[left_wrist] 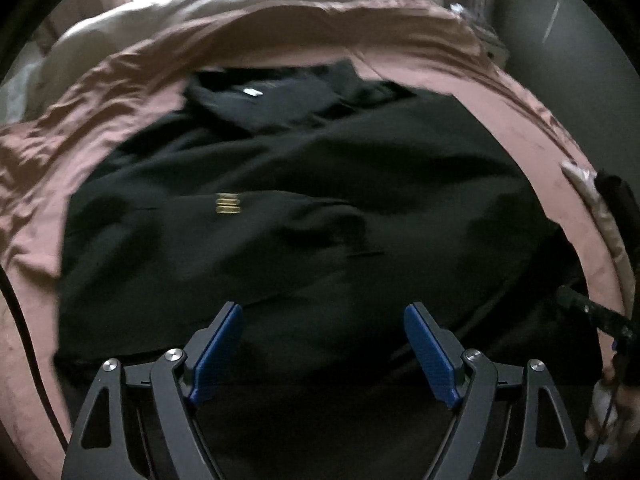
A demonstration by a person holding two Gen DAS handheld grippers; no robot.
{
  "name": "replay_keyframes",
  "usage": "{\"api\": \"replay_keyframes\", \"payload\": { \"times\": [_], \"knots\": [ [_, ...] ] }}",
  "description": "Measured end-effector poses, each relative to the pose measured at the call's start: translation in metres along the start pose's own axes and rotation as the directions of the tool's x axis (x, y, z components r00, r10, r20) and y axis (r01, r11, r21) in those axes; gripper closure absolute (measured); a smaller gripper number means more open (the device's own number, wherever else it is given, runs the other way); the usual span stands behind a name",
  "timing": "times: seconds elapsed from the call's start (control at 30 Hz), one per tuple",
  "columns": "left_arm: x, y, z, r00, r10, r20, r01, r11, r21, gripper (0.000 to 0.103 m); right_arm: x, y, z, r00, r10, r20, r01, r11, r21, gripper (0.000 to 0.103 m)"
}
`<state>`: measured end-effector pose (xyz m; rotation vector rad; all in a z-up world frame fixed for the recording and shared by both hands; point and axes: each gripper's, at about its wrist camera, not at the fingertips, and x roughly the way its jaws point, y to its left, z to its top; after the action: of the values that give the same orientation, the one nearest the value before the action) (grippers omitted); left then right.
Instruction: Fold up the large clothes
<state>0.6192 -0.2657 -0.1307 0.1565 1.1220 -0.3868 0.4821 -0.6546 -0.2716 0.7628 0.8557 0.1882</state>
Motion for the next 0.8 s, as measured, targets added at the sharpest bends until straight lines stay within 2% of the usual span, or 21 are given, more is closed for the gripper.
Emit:
{"api": "replay_keyframes", "payload": {
  "times": [0.07,0.17,0.23,0.3,0.33,0.47,0.8],
  "knots": [
    [0.018,-0.015,0.003,0.999,0.009,-0.031,-0.008,1.000,0.015,0.019,0.001,-0.002,0.000,1.000,0.008,-0.003,-0.008,1.000,0.005,0.058],
    [0.038,-0.029,0.005,0.994,0.094,-0.052,-0.090,0.994,0.062,0.017,0.002,-0.004,0.000,1.000,0.014,-0.001,-0.014,1.000,0.005,0.058],
    [0.042,-0.030,0.005,0.991,0.125,-0.045,-0.121,0.989,0.086,0.013,0.002,-0.005,0.000,1.000,0.013,0.001,-0.013,1.000,-0.001,0.058],
    [0.038,-0.023,0.005,0.985,0.166,-0.044,-0.162,0.982,0.093,0.013,0.003,-0.004,-0.001,1.000,0.004,0.003,-0.004,1.000,-0.010,0.058],
    [0.034,-0.015,0.005,0.980,0.196,-0.043,-0.191,0.977,0.094,0.013,0.003,-0.003,-0.001,1.000,-0.002,0.004,0.002,1.000,-0.011,0.058],
    [0.010,0.024,0.000,0.976,0.213,-0.036,-0.212,0.976,0.048,0.013,0.000,0.011,0.000,0.999,-0.049,0.008,0.049,0.997,-0.055,0.058],
    [-0.073,0.142,-0.020,0.960,0.280,0.032,-0.275,0.955,-0.111,0.013,0.010,0.038,0.010,0.999,-0.052,0.005,0.053,0.994,-0.094,0.058]
  ]
}}
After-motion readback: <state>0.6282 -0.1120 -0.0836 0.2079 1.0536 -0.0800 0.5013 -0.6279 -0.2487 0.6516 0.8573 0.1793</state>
